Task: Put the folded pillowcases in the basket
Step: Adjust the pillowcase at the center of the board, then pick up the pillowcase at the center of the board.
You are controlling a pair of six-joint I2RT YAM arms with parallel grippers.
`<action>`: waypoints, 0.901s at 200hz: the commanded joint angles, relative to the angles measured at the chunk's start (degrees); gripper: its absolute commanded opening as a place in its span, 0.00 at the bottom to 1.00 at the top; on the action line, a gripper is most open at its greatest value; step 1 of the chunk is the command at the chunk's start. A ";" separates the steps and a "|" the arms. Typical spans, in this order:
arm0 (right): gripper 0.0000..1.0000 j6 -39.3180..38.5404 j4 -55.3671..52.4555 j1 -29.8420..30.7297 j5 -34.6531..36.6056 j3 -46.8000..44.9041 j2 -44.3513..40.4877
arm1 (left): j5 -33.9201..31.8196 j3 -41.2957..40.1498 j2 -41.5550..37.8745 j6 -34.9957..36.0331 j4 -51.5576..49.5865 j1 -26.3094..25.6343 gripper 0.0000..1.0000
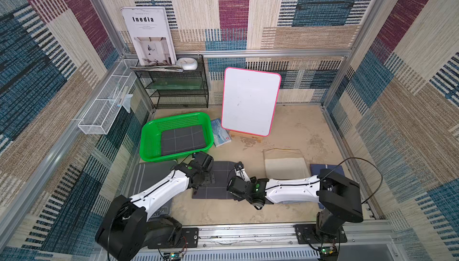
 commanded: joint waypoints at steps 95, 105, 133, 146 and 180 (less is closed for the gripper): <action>0.82 -3.09 0.90 -4.42 -4.62 -2.04 -4.95 | 4.86 -9.09 -12.87 -3.93 -2.36 -2.36 0.96; 0.83 -3.91 0.97 -4.75 -4.88 -1.46 -5.74 | 4.38 -8.24 -13.52 -3.17 -3.08 -1.46 0.97; 0.82 -5.90 1.34 -7.02 -7.70 0.79 -5.87 | 5.33 -6.60 -12.46 -3.06 -1.97 1.56 0.98; 0.82 -6.47 1.21 -7.98 -8.78 1.98 -4.98 | 6.92 -6.48 -10.85 -2.91 -0.61 3.51 0.98; 0.81 -6.24 -0.48 -10.07 -11.14 4.70 -1.32 | 10.20 -6.44 -6.34 -1.94 2.30 7.38 0.96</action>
